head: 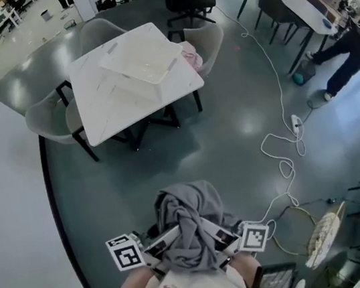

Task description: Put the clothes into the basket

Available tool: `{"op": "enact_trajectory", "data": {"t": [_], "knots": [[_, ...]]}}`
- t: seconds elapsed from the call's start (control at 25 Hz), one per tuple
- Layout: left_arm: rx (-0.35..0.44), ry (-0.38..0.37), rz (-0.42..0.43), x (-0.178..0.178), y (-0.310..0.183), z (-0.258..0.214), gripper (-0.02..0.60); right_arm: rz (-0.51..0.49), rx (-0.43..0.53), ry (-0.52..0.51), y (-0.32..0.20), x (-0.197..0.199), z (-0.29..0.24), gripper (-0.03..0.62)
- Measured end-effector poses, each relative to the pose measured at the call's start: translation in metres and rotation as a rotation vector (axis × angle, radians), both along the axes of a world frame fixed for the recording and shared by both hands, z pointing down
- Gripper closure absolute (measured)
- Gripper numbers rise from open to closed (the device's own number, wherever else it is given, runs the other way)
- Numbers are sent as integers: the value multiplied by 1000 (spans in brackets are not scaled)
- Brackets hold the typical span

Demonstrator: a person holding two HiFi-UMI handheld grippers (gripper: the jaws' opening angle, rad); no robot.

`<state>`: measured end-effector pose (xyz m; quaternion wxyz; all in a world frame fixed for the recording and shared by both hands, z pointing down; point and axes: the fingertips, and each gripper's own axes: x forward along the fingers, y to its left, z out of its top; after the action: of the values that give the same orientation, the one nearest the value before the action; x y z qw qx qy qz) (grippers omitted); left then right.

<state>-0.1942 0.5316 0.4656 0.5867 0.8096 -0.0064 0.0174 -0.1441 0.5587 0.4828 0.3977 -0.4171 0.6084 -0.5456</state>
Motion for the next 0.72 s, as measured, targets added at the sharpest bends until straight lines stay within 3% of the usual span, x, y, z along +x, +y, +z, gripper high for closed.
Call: {"op": "enact_trajectory", "data": {"t": [0.44, 0.72], "knots": [[-46, 56, 34, -17, -133, -2, 239, 61, -59, 63, -127, -15, -4, 255], [-21, 64, 46, -15, -190, -6, 239, 117, -48, 45, -184, -13, -7, 255]]}}
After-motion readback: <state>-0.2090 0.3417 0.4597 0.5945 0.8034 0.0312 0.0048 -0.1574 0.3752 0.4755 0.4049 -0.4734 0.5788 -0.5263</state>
